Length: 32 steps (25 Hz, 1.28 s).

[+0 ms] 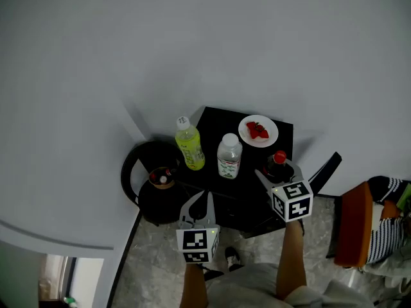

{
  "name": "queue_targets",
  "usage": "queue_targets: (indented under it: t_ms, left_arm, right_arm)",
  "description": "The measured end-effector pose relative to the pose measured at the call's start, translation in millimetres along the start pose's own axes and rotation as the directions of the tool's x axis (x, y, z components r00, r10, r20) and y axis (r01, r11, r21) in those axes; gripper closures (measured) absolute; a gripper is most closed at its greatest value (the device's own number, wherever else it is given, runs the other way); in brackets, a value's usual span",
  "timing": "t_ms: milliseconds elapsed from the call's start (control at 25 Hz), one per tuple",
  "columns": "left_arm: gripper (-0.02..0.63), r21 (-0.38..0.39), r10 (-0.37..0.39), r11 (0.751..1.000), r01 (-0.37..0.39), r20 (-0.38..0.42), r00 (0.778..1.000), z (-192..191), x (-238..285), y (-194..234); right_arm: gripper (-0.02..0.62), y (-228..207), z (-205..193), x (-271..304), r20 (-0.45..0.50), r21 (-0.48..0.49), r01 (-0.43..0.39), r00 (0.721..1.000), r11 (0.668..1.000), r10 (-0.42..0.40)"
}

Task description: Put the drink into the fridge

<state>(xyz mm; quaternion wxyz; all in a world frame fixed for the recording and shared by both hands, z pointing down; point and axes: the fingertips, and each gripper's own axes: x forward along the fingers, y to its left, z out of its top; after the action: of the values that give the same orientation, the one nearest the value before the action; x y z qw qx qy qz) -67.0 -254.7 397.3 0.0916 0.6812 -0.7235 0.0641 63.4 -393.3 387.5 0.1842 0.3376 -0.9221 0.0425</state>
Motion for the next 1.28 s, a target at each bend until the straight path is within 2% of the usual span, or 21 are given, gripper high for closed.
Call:
queue_targets:
  t_ms: [200, 320, 480, 640, 800, 960, 1080, 1280]
  left_arm:
    - [0.604, -0.030, -0.026, 0.999, 0.025, -0.008, 1.000, -11, -5, 8]
    - [0.604, -0.038, -0.047, 0.998, 0.047, 0.002, 0.999, -14, -8, 18]
    - [0.604, -0.041, -0.096, 0.995, 0.095, -0.015, 0.995, -22, -12, 30]
    - [0.604, -0.054, -0.139, 0.989, 0.138, -0.024, 0.990, -25, -26, 49]
    - [0.604, -0.081, -0.197, 0.978, 0.192, -0.059, 0.979, -49, -37, 60]
    - [0.603, -0.107, -0.237, 0.968, 0.228, -0.088, 0.967, -88, -49, 63]
    - [0.604, -0.094, -0.269, 0.961, 0.260, -0.105, 0.957, -122, -47, 65]
    - [0.604, -0.079, -0.301, 0.953, 0.292, -0.161, 0.940, -181, -36, 61]
  right_arm:
    - [0.281, 4, 0, -9, 0.026, 0.024, 0.043, 0.999, 0.999, -0.043]
    - [0.281, 14, 4, -10, 0.048, 0.005, 0.079, 0.996, 0.997, -0.079]
    - [0.282, 31, 6, -23, 0.090, 0.045, 0.127, 0.987, 0.991, -0.131]
    - [0.282, 61, 22, -41, 0.136, 0.050, 0.163, 0.976, 0.985, -0.168]
    - [0.282, 103, 24, -61, 0.192, 0.087, 0.148, 0.968, 0.985, -0.163]
    - [0.282, 159, -9, -68, 0.202, 0.126, 0.081, 0.974, 0.989, -0.106]
    - [0.282, 192, -60, -52, 0.170, 0.153, 0.059, 0.982, 0.986, -0.085]
    - [0.282, 201, -145, 21, 0.102, 0.171, 0.058, 0.992, 0.984, -0.076]
